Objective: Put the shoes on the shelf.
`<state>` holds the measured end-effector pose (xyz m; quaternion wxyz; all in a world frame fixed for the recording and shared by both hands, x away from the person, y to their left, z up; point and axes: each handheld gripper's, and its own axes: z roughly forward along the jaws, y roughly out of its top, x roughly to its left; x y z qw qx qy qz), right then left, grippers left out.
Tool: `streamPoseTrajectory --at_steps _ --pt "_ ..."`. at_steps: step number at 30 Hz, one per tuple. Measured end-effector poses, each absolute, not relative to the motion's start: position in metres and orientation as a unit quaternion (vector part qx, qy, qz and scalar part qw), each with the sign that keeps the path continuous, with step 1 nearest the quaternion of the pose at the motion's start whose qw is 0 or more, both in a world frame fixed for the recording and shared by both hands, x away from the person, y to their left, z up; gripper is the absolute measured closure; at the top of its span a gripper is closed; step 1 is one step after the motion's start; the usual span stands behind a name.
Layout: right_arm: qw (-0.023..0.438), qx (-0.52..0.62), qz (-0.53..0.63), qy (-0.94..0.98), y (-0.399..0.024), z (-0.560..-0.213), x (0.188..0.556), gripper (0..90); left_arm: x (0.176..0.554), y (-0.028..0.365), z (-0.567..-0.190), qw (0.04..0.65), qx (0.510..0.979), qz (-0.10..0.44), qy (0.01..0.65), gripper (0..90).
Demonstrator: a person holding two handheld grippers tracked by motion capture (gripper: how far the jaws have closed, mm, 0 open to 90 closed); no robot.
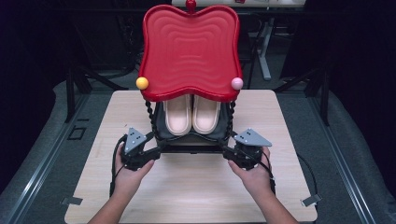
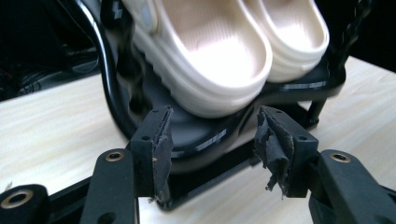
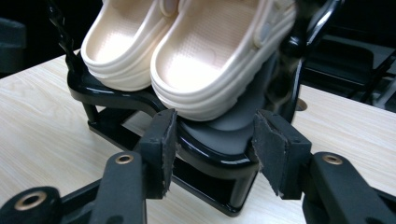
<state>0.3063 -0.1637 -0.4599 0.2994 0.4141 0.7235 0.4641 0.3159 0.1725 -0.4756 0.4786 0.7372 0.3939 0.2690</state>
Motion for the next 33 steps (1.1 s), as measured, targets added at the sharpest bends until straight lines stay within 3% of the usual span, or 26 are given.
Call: streamPoseTrajectory --at_steps 19,33 --pt "0.295 0.437 0.450 0.721 -0.195 -0.493 0.273 47.6 0.283 0.216 -0.506 0.454 0.740 0.254 0.426 44.7" --pt "0.299 0.427 0.436 0.734 -0.199 -0.522 0.271 45.8 0.289 0.229 -0.535 0.440 0.738 0.238 0.452 44.0"
